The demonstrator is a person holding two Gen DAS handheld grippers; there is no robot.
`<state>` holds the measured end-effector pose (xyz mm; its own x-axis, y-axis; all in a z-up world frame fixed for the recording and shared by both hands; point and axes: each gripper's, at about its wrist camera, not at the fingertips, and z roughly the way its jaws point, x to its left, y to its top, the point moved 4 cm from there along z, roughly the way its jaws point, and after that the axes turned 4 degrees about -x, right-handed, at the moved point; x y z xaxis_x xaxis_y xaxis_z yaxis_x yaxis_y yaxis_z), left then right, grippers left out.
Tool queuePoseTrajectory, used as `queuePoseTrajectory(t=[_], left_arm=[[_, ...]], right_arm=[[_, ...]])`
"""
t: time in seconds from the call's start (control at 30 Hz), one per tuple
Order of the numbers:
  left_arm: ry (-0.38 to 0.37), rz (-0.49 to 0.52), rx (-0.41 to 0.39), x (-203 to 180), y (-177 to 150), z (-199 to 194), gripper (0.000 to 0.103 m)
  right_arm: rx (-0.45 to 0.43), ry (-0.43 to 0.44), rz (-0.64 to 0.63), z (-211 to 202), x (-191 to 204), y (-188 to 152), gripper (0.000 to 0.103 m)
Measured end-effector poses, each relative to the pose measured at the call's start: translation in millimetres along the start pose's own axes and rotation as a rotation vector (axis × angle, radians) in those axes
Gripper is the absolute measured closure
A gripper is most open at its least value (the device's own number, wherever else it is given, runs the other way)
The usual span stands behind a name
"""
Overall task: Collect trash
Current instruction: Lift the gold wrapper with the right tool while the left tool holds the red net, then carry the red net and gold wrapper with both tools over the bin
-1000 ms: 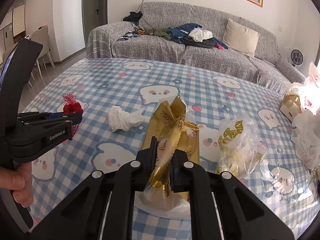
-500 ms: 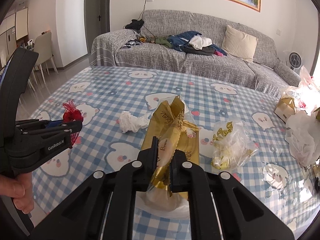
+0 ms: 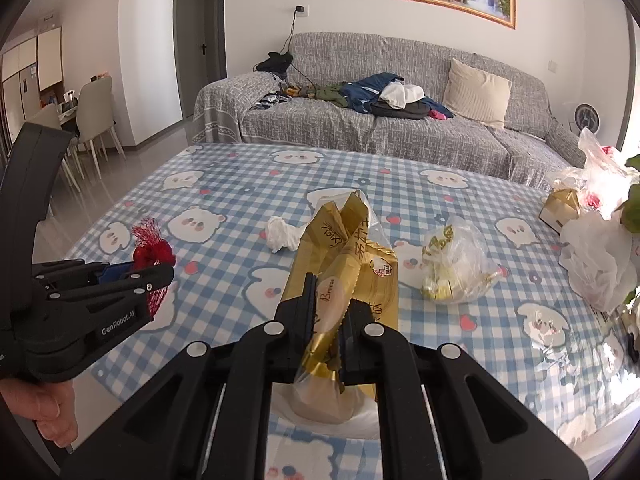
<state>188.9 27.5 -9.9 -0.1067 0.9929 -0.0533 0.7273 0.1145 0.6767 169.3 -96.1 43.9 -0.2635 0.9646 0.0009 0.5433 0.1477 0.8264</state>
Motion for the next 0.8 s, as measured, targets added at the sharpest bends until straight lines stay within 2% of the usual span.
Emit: queuePoseTrajectory(t=[0.8], left_arm=[[-0.027,-0.008,-0.006,15,-75,-68,0.084]], right_arm=[[-0.035,-0.003,-0.021,-79,18,-47,0.096]])
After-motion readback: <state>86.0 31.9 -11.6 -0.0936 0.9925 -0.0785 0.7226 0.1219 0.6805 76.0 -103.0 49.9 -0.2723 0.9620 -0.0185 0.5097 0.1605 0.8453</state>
